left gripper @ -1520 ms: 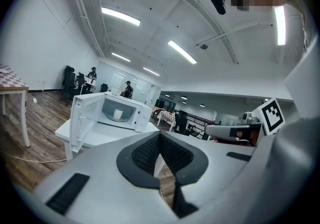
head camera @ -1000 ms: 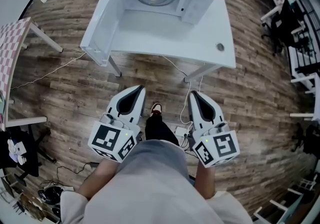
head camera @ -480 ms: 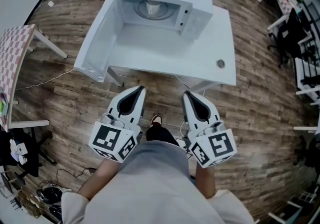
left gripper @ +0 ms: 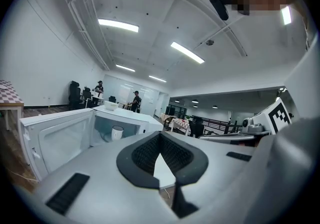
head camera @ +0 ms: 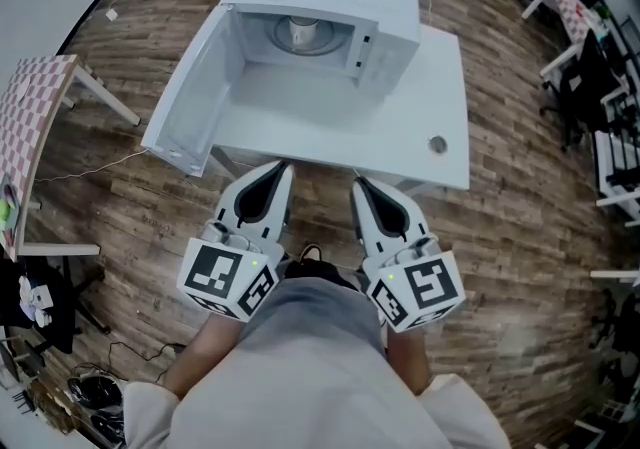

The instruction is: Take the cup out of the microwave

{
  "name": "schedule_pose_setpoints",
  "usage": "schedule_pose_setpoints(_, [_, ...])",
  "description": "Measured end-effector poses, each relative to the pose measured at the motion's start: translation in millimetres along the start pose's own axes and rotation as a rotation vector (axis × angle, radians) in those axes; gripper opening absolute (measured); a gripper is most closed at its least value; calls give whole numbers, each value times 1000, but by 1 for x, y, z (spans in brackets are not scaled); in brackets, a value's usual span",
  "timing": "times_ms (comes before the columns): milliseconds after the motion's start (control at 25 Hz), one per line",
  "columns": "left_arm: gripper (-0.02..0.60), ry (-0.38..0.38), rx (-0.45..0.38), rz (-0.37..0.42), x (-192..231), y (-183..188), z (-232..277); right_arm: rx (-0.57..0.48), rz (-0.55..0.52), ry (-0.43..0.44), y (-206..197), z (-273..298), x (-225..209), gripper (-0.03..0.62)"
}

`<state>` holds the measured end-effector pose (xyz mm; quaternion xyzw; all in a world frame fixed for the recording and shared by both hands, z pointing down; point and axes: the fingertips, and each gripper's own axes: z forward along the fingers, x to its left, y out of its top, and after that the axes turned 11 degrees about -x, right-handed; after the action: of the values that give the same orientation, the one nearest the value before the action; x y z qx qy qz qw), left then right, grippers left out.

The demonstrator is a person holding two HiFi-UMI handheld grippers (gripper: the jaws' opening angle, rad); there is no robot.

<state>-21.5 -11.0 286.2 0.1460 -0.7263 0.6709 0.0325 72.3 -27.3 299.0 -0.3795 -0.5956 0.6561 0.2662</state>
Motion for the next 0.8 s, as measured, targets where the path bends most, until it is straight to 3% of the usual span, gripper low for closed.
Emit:
schedule_pose_setpoints(320, [15,-2,-7,22,0,-1,2,-37,-7,-1,2,11,-4,23])
schedule_pose_setpoints(800, [15,-17,-16,-25,13,-13,33,-20,-44,-3,4,32,-13,23])
